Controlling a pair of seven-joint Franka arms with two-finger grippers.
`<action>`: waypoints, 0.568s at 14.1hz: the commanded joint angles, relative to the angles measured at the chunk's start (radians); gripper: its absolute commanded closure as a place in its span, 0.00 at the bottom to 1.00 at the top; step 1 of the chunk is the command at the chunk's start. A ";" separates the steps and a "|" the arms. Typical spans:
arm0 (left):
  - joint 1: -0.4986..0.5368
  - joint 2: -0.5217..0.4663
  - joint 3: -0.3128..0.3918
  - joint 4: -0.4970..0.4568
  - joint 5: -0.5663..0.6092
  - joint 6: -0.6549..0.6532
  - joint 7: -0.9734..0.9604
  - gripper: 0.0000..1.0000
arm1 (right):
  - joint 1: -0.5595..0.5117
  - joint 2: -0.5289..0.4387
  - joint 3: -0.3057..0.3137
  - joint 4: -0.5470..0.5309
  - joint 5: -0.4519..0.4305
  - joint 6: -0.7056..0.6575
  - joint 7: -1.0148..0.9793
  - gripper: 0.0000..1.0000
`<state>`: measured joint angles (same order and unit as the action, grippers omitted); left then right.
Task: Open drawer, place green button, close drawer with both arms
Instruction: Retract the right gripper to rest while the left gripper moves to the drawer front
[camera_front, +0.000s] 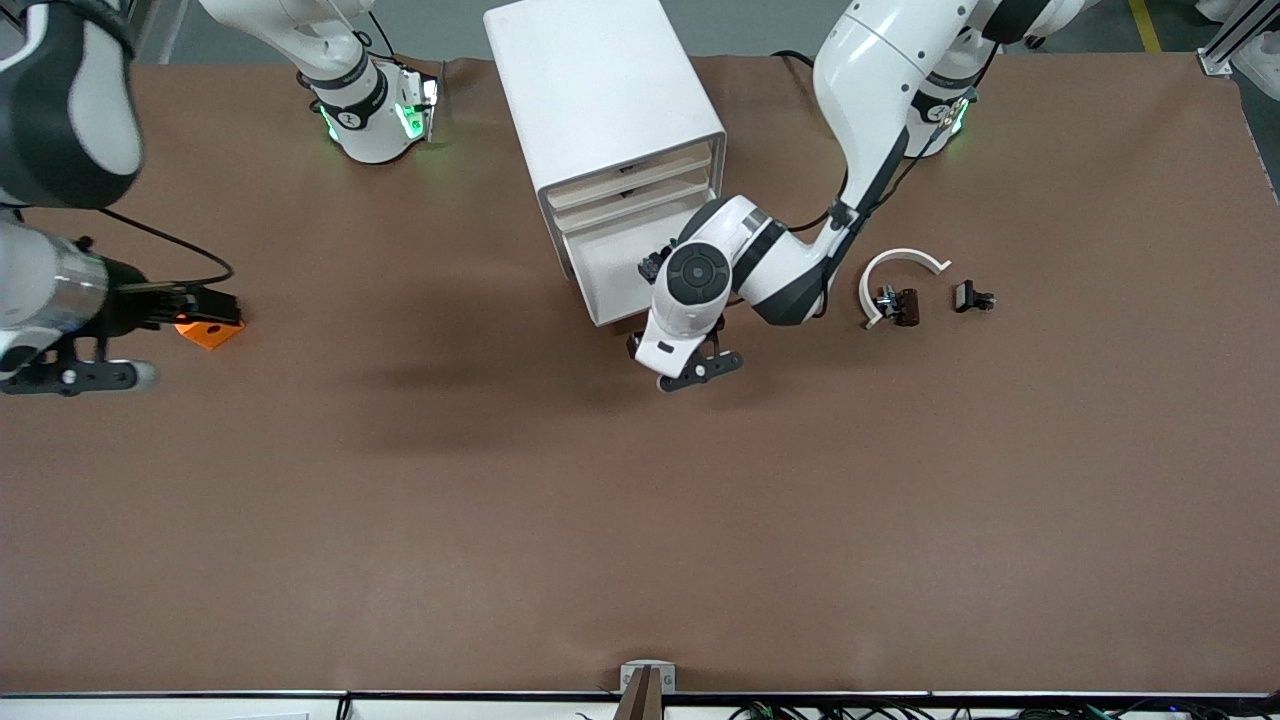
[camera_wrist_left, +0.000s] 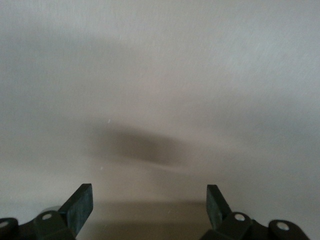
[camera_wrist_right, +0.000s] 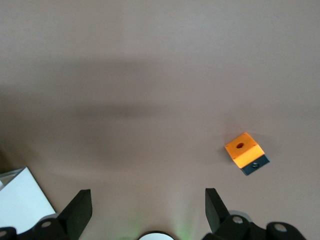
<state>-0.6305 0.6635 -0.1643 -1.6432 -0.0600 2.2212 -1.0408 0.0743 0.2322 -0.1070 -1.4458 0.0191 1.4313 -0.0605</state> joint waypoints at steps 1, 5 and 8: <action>-0.024 -0.050 0.000 -0.075 0.026 0.023 -0.018 0.00 | -0.063 -0.031 0.018 -0.016 -0.014 -0.011 -0.054 0.00; -0.044 -0.062 -0.026 -0.095 0.017 0.014 -0.054 0.00 | -0.077 -0.031 0.023 0.038 -0.028 -0.060 -0.006 0.00; -0.044 -0.081 -0.049 -0.124 0.009 0.014 -0.039 0.00 | -0.076 -0.022 0.024 0.103 -0.031 -0.060 0.060 0.00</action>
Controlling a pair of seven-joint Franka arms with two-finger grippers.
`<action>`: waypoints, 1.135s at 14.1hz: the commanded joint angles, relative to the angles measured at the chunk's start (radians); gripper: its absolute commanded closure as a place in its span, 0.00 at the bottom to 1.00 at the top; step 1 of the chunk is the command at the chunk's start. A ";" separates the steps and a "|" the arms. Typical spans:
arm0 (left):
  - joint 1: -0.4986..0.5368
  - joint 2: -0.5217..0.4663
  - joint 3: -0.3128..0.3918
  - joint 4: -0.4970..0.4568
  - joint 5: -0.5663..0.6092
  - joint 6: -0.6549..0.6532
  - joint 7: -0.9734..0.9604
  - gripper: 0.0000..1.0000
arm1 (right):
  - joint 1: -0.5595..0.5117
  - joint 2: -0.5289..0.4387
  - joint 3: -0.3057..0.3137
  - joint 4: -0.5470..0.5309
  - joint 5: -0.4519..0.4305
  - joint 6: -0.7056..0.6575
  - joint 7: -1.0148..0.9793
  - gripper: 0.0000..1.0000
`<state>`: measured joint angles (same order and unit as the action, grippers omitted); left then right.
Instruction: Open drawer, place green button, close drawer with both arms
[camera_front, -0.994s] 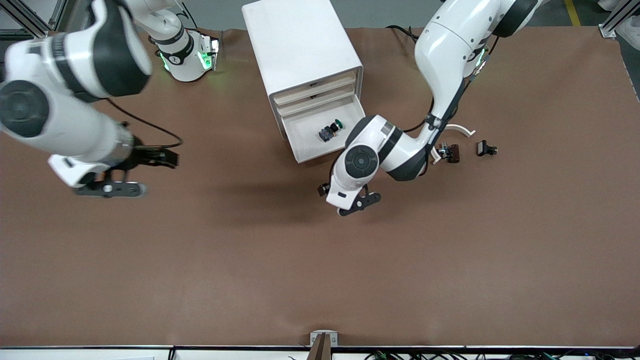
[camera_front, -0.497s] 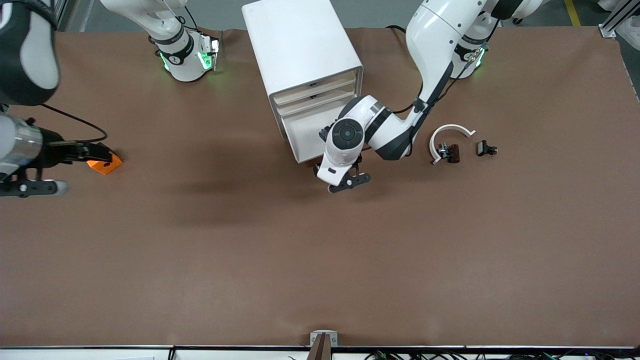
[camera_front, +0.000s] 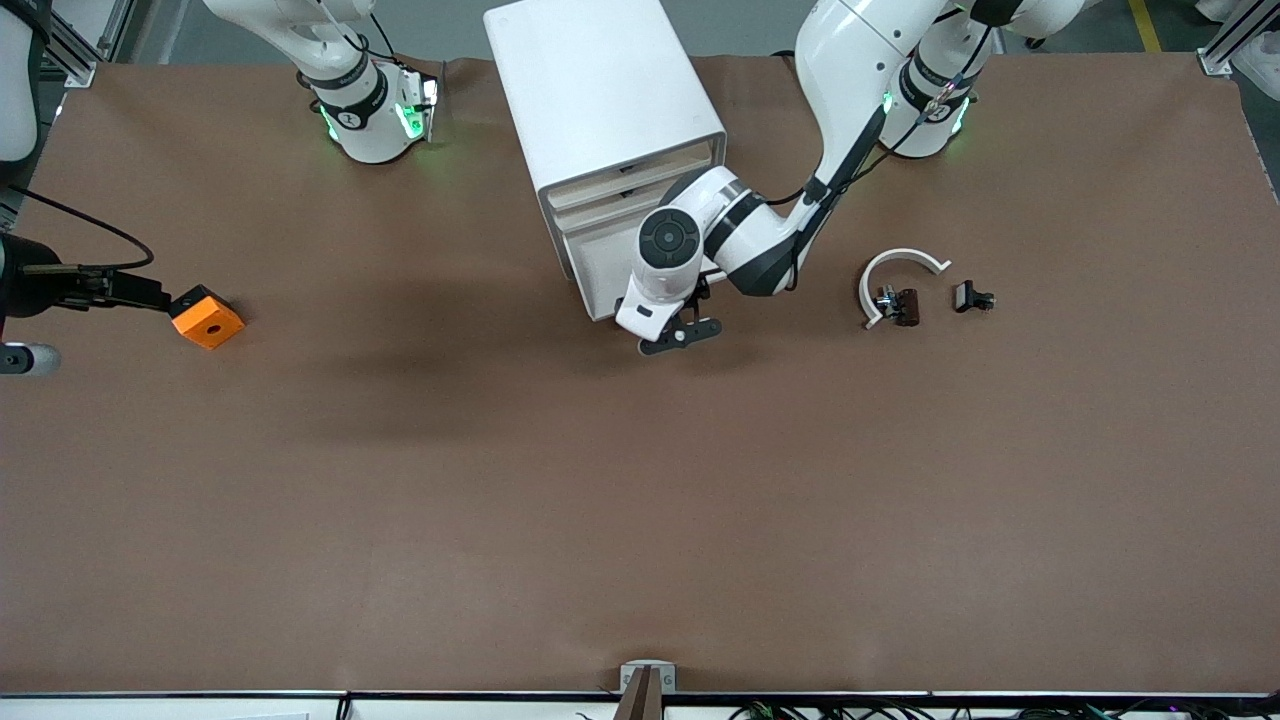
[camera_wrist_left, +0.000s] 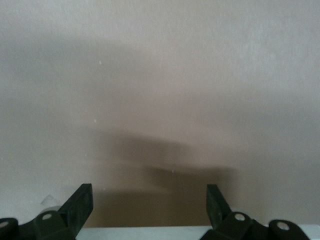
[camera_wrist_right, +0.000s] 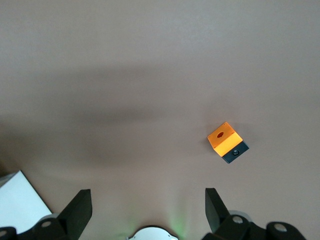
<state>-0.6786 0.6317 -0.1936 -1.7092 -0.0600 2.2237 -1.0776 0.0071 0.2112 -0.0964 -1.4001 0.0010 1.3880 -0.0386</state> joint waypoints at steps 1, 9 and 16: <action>0.004 -0.046 -0.026 -0.059 0.005 0.011 0.002 0.00 | -0.015 -0.001 0.014 0.073 -0.013 -0.017 0.039 0.00; -0.002 -0.040 -0.072 -0.061 0.003 0.011 -0.001 0.00 | -0.015 -0.088 0.014 0.043 0.002 -0.064 0.039 0.00; -0.004 -0.037 -0.110 -0.063 -0.092 0.011 0.001 0.00 | -0.039 -0.220 0.015 -0.057 0.005 -0.072 0.025 0.00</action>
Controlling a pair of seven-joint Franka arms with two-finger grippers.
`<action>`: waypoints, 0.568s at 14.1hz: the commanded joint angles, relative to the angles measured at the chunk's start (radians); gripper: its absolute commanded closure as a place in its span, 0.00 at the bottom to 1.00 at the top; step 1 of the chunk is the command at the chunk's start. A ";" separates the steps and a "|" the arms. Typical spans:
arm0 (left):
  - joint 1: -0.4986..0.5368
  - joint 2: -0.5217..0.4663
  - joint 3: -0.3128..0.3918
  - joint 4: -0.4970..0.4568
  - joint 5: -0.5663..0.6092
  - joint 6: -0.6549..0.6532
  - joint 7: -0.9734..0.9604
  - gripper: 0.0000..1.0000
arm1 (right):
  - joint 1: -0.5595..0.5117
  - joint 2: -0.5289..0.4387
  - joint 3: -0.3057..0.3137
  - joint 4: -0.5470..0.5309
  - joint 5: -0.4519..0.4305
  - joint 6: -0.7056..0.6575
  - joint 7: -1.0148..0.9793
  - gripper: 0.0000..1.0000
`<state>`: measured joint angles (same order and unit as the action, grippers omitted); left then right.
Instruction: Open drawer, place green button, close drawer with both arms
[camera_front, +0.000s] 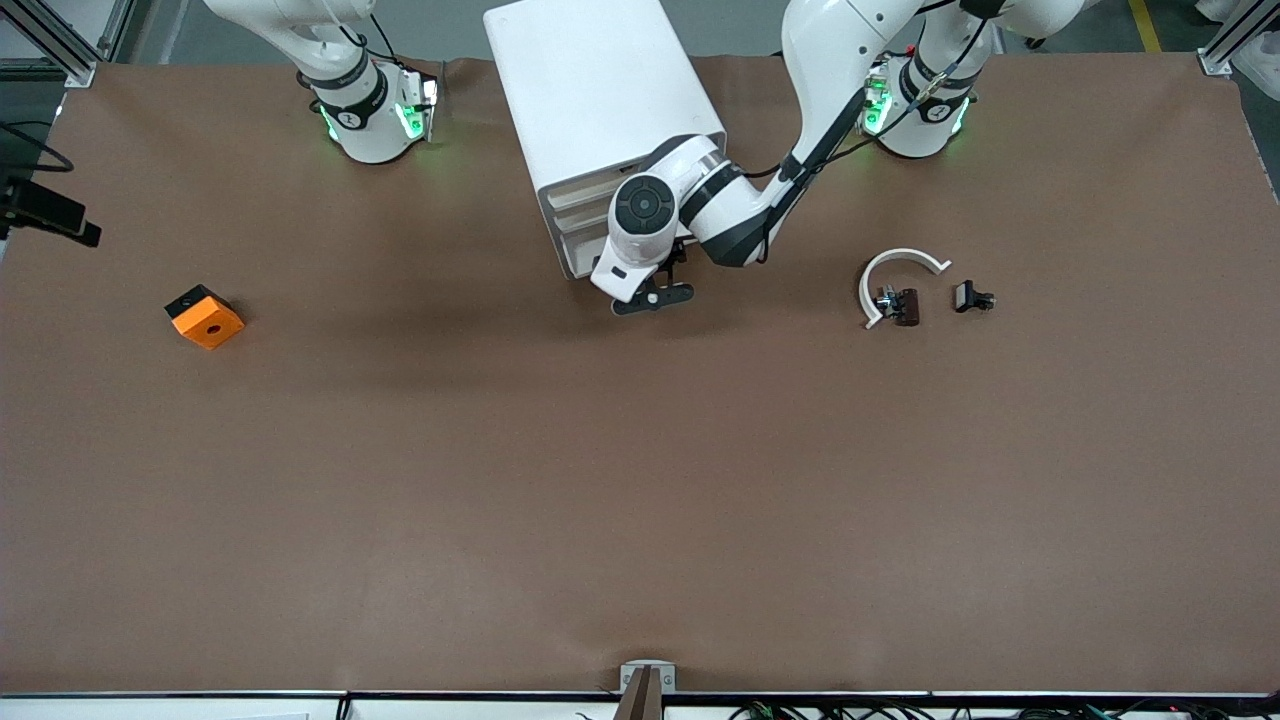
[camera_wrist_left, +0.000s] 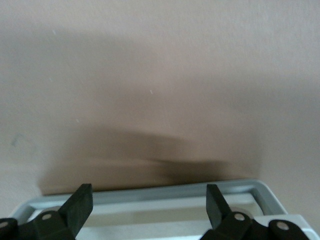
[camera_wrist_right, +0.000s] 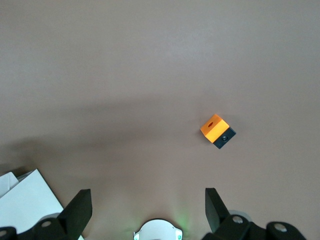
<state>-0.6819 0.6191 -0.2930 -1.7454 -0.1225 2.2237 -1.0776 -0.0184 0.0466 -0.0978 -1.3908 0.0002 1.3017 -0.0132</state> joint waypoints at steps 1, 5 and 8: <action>-0.001 -0.024 -0.011 -0.026 -0.029 0.011 0.001 0.00 | -0.009 -0.063 0.020 -0.076 0.006 0.014 -0.001 0.00; -0.001 -0.022 -0.031 -0.026 -0.083 0.011 0.002 0.00 | 0.015 -0.109 0.020 -0.137 0.003 0.062 -0.002 0.00; -0.001 -0.018 -0.044 -0.040 -0.101 0.011 0.004 0.00 | 0.025 -0.131 0.020 -0.164 -0.002 0.074 -0.001 0.00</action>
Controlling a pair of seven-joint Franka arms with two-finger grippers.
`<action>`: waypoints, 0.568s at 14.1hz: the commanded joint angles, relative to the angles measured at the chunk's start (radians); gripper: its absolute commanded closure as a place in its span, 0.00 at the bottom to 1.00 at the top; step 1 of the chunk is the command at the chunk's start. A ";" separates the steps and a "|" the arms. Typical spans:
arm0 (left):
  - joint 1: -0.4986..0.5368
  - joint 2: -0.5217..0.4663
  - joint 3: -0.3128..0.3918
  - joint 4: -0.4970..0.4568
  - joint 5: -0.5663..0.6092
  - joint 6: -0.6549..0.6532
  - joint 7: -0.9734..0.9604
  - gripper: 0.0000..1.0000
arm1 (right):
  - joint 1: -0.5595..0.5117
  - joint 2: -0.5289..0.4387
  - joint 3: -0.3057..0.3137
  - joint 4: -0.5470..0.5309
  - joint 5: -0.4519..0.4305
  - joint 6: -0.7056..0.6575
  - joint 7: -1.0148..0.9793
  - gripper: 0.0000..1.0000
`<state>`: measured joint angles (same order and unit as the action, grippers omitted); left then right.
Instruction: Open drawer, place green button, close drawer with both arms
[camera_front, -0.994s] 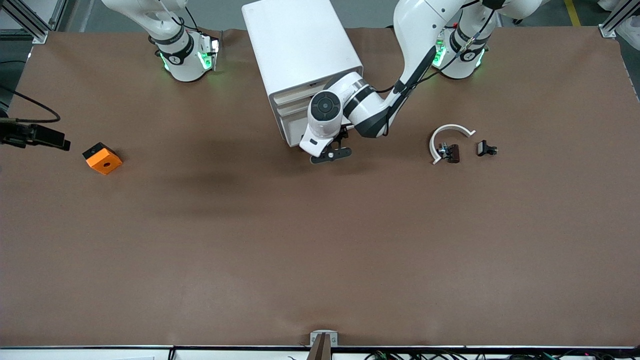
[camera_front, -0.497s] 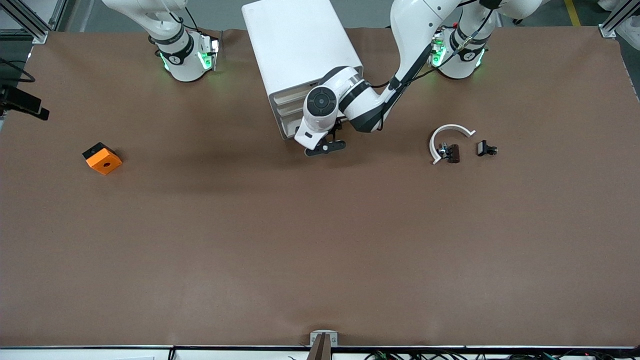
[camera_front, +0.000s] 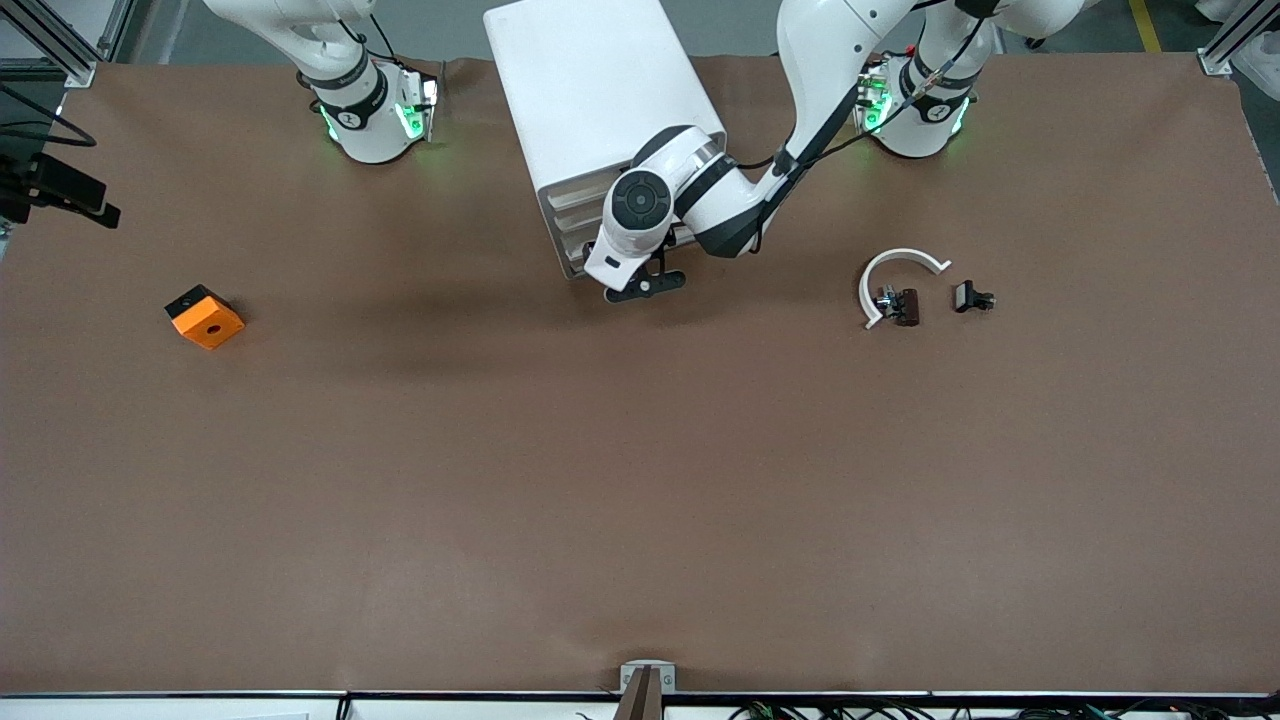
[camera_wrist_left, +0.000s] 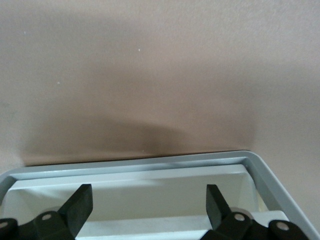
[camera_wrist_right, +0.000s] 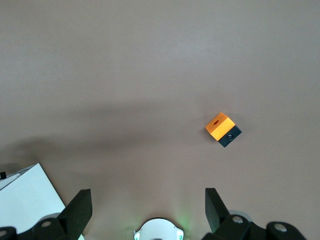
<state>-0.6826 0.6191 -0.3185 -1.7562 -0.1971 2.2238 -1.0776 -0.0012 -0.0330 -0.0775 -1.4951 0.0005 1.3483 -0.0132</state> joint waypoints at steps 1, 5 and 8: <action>0.000 -0.016 -0.020 -0.032 -0.028 0.011 0.004 0.00 | 0.007 -0.076 0.001 -0.092 -0.002 0.050 -0.001 0.00; 0.000 -0.016 -0.025 -0.035 -0.067 0.011 0.004 0.00 | 0.009 -0.143 0.002 -0.191 -0.005 0.121 -0.002 0.00; 0.000 -0.012 -0.028 -0.035 -0.067 0.011 0.004 0.00 | 0.012 -0.143 0.004 -0.189 -0.005 0.133 -0.002 0.00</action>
<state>-0.6803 0.6193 -0.3303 -1.7700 -0.2339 2.2256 -1.0776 0.0015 -0.1492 -0.0744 -1.6527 0.0005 1.4571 -0.0133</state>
